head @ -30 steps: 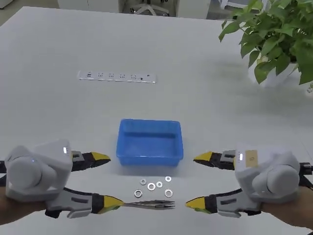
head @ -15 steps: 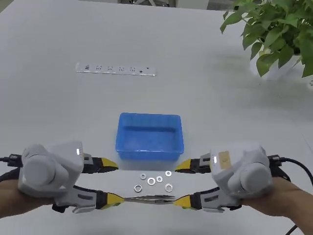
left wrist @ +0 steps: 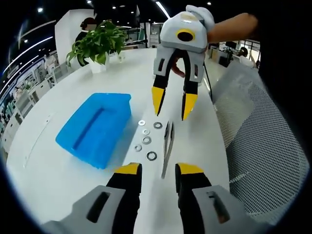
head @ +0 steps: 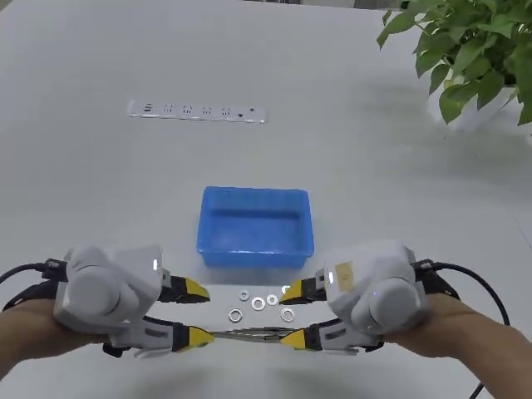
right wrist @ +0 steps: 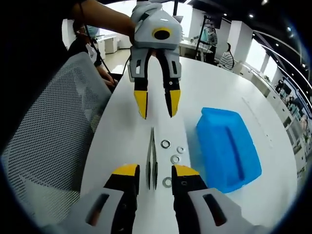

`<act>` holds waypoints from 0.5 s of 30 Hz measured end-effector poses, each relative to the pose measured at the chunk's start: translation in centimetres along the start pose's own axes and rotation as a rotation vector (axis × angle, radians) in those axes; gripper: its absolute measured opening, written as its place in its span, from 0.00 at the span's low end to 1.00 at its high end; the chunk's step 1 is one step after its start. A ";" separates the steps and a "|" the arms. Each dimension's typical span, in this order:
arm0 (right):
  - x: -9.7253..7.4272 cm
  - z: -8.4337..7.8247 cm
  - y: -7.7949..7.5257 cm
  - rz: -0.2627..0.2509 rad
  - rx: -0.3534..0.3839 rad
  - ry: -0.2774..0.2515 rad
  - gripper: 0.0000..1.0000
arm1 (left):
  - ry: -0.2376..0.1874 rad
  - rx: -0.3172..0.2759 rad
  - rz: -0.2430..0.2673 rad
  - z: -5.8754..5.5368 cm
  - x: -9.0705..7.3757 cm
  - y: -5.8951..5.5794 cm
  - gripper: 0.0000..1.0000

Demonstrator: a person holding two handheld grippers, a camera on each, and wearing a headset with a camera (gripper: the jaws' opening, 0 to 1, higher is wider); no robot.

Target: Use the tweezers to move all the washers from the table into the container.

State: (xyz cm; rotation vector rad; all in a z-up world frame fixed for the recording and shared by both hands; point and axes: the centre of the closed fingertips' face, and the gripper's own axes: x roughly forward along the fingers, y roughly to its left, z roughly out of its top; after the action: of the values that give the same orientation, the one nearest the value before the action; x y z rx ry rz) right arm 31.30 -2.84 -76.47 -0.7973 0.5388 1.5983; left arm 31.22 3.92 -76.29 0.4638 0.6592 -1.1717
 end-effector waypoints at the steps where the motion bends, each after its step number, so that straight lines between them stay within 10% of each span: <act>1: 0.2 -0.1 0.1 0.007 -0.002 0.004 0.27 | 0.003 0.003 -0.003 0.0 0.1 -0.1 0.31; 15: 2.1 -1.0 0.4 0.027 0.001 0.052 0.19 | 0.064 0.067 -0.045 -1.0 1.6 -0.5 0.22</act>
State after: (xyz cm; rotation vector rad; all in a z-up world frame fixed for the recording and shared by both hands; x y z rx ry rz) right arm 30.97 -2.25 -78.80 -0.8359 0.5899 1.6057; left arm 30.87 3.27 -78.16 0.5477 0.6902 -1.2288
